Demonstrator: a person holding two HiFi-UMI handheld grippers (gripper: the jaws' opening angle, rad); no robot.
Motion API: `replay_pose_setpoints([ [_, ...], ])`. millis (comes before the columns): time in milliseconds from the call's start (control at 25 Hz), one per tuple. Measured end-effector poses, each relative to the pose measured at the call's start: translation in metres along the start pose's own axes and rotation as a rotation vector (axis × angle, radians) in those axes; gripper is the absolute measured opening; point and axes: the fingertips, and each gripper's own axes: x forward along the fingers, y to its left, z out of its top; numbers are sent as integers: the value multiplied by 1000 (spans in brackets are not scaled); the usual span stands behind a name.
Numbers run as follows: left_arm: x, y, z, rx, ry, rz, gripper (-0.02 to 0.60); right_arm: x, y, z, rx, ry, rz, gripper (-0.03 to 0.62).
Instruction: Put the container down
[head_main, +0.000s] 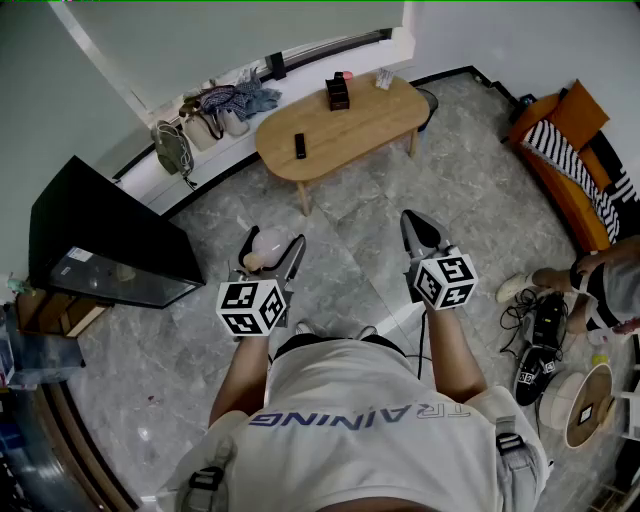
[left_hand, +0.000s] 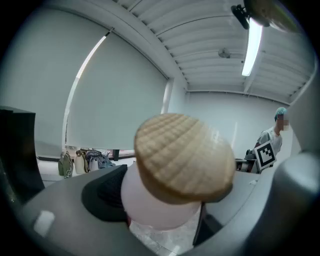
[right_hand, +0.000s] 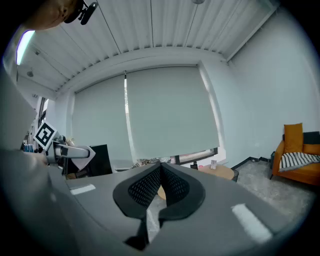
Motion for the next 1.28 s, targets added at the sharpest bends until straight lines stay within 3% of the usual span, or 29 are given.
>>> replay_pose_setpoints([
  [840, 1, 24, 7, 0, -4, -51, 407, 19, 24, 1, 16, -16, -6, 12],
  [1280, 15, 66, -8, -1, 44, -115, 407, 34, 45, -16, 63, -14, -92, 14],
])
